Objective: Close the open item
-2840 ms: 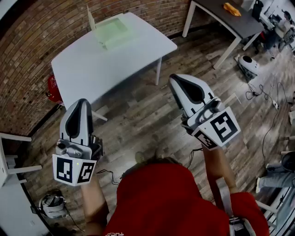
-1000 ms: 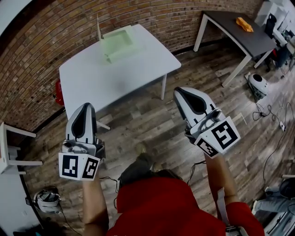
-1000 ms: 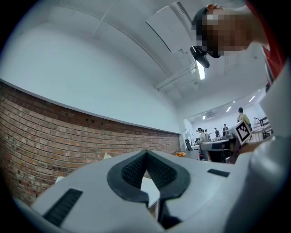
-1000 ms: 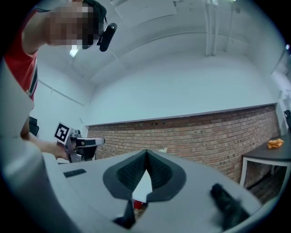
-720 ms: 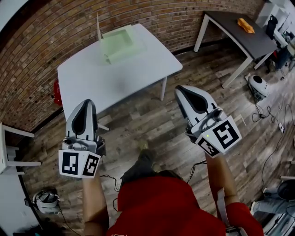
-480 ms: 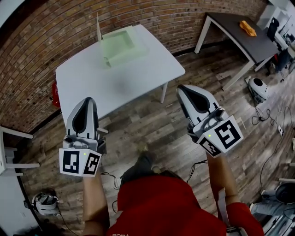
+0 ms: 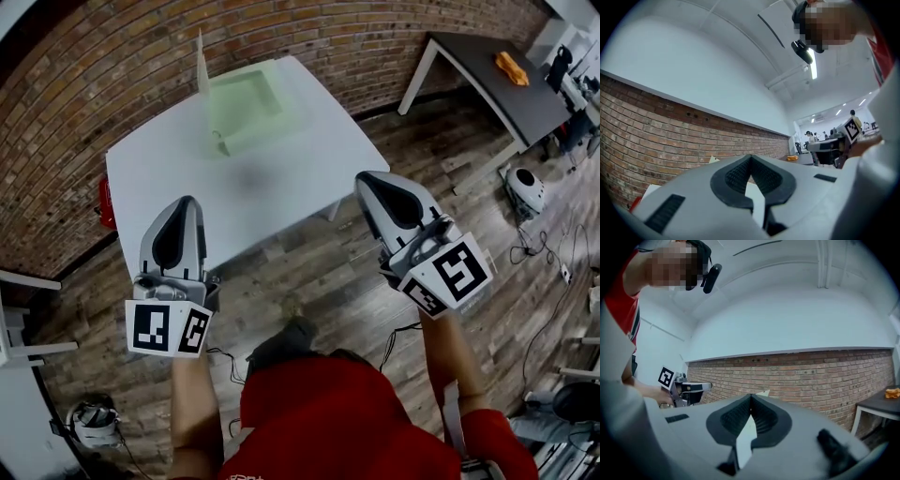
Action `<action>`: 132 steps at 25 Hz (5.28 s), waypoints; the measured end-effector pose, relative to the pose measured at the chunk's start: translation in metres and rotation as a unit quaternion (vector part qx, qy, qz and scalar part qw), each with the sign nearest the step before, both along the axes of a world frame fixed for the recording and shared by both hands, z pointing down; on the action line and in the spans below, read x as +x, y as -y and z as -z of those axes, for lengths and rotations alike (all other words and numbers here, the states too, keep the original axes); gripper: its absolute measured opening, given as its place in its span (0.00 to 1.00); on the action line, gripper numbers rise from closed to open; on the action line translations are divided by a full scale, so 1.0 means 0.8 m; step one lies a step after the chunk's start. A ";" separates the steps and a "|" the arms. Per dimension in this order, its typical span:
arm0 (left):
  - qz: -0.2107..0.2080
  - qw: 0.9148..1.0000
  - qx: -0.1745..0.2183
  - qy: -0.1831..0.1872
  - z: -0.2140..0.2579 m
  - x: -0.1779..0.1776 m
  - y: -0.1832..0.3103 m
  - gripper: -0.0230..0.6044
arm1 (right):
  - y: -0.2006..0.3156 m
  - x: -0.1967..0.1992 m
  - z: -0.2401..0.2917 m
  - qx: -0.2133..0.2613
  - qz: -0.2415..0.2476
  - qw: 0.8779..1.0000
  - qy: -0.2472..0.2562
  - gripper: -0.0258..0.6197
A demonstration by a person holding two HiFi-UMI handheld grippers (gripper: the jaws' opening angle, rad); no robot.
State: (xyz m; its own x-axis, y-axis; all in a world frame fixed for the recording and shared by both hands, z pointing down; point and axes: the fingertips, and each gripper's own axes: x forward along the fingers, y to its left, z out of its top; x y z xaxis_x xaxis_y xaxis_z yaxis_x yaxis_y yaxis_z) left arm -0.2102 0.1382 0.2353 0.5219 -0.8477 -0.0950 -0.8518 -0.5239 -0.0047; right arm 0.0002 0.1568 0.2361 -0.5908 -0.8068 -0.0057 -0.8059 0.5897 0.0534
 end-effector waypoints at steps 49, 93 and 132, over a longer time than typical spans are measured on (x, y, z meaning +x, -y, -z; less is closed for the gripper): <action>0.011 0.999 -0.042 0.016 -0.045 -0.016 0.225 0.06 | 0.252 -0.069 -0.014 -0.030 0.032 0.999 -0.032 0.09; 0.191 0.975 -0.079 0.083 -0.085 0.066 0.315 0.17 | 0.417 0.015 -0.084 -0.094 0.174 0.979 -0.041 0.10; 0.151 0.957 -0.133 0.209 -0.156 0.064 0.402 0.39 | 0.495 0.018 -0.266 -0.296 0.089 0.950 -0.037 0.39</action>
State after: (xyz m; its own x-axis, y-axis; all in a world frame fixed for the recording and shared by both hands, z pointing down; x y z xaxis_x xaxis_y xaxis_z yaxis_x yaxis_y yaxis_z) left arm -0.1591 -0.1831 0.3601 0.1953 -0.9307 0.3092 -0.9171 -0.2850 -0.2788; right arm 0.0147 -0.2390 0.4487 -0.6998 -0.5429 0.4642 -0.6969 0.6614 -0.2772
